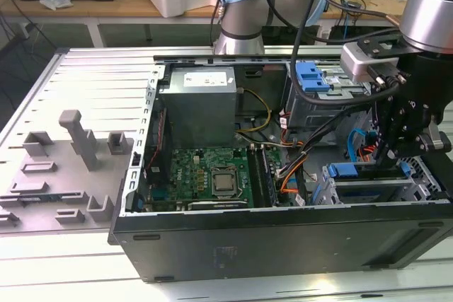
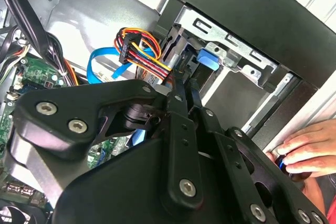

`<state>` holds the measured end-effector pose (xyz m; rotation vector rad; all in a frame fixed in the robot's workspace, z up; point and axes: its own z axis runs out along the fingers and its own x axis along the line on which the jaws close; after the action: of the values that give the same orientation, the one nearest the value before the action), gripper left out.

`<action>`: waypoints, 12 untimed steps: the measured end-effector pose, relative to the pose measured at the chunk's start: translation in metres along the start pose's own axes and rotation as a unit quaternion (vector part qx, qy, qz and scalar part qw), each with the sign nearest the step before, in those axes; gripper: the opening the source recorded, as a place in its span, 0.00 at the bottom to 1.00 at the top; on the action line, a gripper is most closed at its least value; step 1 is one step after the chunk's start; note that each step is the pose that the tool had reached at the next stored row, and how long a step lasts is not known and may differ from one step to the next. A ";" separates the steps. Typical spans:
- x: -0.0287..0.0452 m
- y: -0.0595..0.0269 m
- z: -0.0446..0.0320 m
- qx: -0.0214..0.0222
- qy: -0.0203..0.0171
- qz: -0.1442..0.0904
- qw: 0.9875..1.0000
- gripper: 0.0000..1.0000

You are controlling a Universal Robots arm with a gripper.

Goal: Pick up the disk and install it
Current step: 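Insert the first disk wire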

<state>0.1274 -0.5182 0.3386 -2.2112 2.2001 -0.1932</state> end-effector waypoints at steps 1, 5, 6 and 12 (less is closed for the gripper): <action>0.0000 0.0000 0.0002 0.000 0.000 0.000 1.000 0.17; -0.0002 0.0002 0.0022 0.000 0.000 0.000 1.000 0.17; -0.0002 0.0003 0.0026 0.000 0.000 0.000 1.000 0.17; -0.0003 0.0004 0.0044 0.000 0.000 0.000 1.000 0.17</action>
<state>0.1275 -0.5182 0.3341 -2.2112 2.2000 -0.1931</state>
